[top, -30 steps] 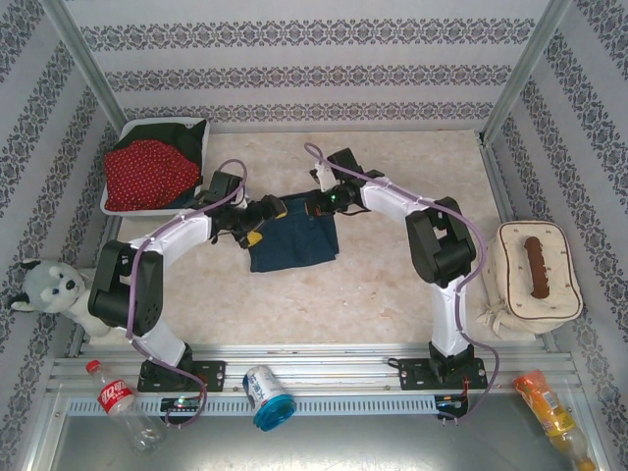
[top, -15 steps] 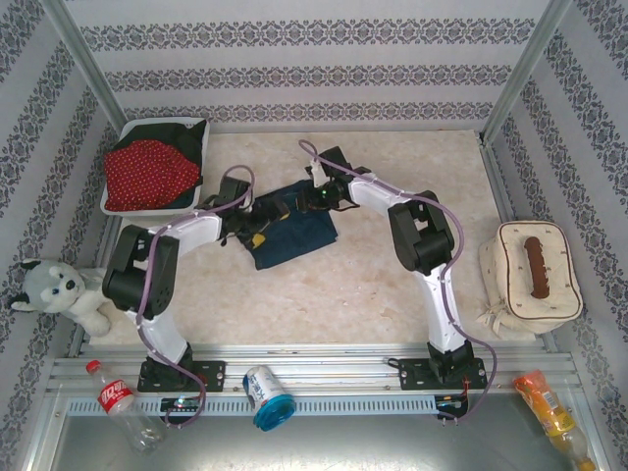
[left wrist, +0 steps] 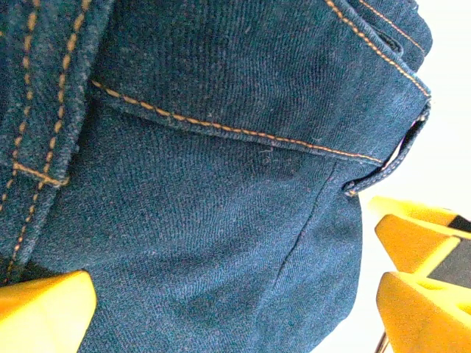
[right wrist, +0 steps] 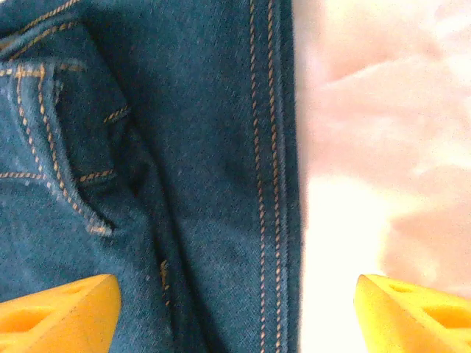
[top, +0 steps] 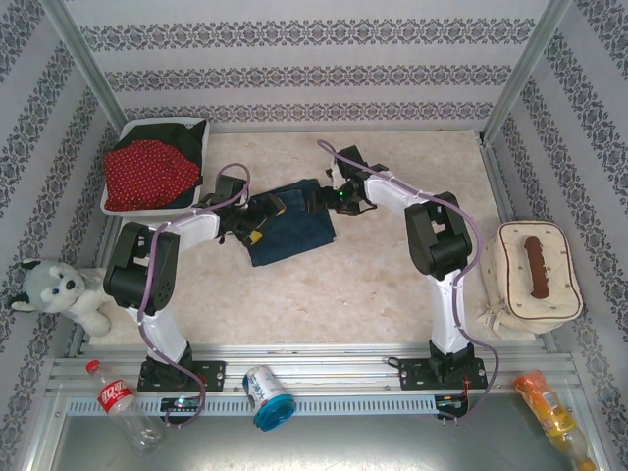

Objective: Fold and stack the skirts

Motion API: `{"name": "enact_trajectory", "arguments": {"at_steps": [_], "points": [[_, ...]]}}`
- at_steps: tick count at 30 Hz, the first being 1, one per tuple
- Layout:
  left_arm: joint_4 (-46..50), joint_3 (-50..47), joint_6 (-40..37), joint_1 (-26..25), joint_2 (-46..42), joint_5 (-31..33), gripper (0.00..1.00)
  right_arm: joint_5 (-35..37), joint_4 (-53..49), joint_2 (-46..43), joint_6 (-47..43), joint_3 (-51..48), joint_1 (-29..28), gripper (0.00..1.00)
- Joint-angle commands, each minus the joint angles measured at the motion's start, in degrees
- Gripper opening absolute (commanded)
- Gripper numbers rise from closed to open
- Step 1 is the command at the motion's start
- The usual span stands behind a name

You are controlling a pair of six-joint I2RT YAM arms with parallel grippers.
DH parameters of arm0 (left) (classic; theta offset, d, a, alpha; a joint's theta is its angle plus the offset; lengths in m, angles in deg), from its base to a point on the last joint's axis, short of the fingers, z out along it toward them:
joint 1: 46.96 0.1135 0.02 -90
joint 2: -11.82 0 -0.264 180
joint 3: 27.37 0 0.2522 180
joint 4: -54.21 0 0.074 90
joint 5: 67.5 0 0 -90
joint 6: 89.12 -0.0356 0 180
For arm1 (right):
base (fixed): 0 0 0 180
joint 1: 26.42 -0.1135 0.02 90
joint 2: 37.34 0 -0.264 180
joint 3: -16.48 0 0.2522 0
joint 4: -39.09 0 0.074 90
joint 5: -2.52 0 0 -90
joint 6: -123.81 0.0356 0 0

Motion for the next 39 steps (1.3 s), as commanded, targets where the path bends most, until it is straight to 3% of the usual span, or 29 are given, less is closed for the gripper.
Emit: {"name": "enact_trajectory", "arguments": {"at_steps": [1,5,8,12,15,17,22,27,35,39], "points": [[3.72,-0.44,-1.39,0.2,4.19,2.49,1.0,-6.03,-4.12,2.43,-1.01,0.91,-1.02,0.8],[4.24,0.39,-1.74,0.17,4.68,2.16,1.0,-11.19,-3.47,4.12,-0.84,1.61,-1.77,0.74],[5.14,0.76,-2.31,0.24,4.45,2.65,1.0,-12.97,-4.0,4.88,-0.76,2.64,-2.18,0.64],[6.29,1.25,-3.23,0.55,4.17,3.21,1.0,-5.54,-6.13,4.73,-0.29,3.47,-1.37,0.27],[8.51,3.04,-5.12,1.27,3.7,3.29,1.0,1.36,-8.9,3.45,-1.96,4.56,-0.35,0.06],[11.47,5.53,-7.41,1.71,3.35,3.31,1.0,5.66,-11.27,2.73,-3.48,5.88,0.78,0.0],[19.57,11.23,-12.22,3.13,0.01,9.51,1.0,19.04,-19.0,2.21,-7.41,10.39,5.43,0.0],[24.79,12.52,-15.09,4.44,-4.89,15.18,1.0,27.07,-23.25,2.03,-14.33,12.37,13.04,0.0],[27.68,8.71,-15.4,7.79,-13.77,19.94,1.0,33.14,-29.5,6.78,-26.34,24.05,26.07,0.0],[28.62,6.89,-15.83,9.68,-18.22,22.76,1.0,31.54,-33.49,12.55,-28.87,35.07,30.89,0.01]]}}
